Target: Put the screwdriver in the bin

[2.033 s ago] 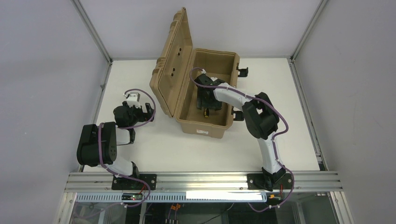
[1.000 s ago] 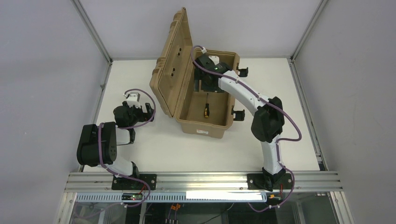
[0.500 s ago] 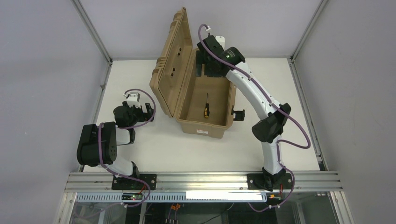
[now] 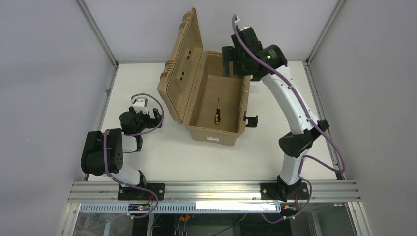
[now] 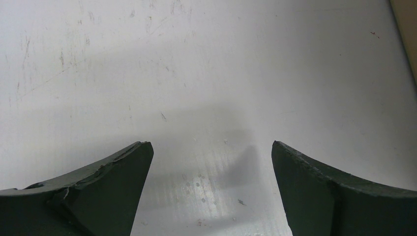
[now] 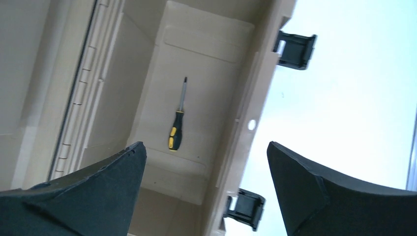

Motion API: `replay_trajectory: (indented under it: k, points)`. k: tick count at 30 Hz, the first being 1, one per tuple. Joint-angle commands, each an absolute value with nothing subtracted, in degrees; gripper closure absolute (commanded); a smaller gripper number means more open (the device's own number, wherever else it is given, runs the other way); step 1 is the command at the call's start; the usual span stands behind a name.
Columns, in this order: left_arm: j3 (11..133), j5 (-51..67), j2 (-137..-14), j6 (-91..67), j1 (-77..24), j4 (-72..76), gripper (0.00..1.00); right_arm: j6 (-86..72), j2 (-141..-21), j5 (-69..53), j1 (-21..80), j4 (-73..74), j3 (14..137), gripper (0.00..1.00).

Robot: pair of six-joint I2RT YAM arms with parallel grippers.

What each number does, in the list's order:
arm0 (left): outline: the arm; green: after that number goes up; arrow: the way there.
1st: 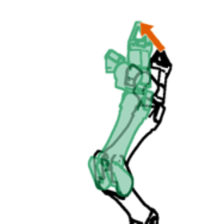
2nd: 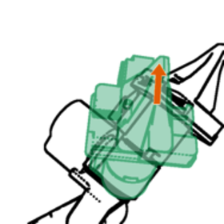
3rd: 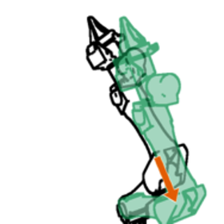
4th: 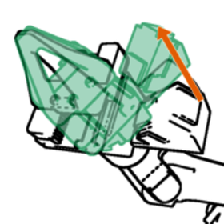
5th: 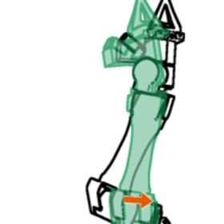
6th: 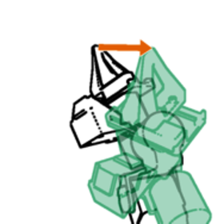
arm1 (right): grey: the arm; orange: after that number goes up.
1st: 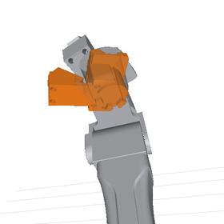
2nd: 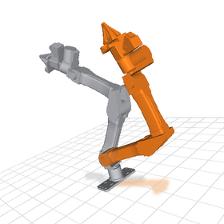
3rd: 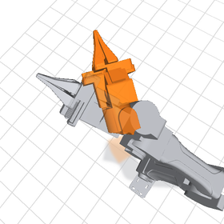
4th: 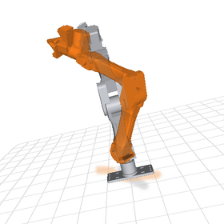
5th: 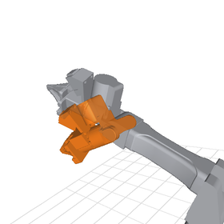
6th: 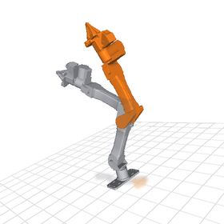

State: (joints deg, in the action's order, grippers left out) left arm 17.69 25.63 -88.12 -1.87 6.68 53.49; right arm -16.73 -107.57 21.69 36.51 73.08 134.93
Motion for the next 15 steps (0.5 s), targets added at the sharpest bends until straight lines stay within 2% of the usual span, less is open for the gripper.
replay_trajectory:
  k: [1,15]
  points:
    - [18.5,25.7,-87.3,-0.8,6.2,54.8,0.01,-11.1,-101.2,16.9,31.3,72.2,132.4,0.04]
    - [18.5,25.7,-87.3,-0.8,6.2,54.9,0.01,-4.7,-96.3,3.7,10.6,71.4,124.5,0.04]
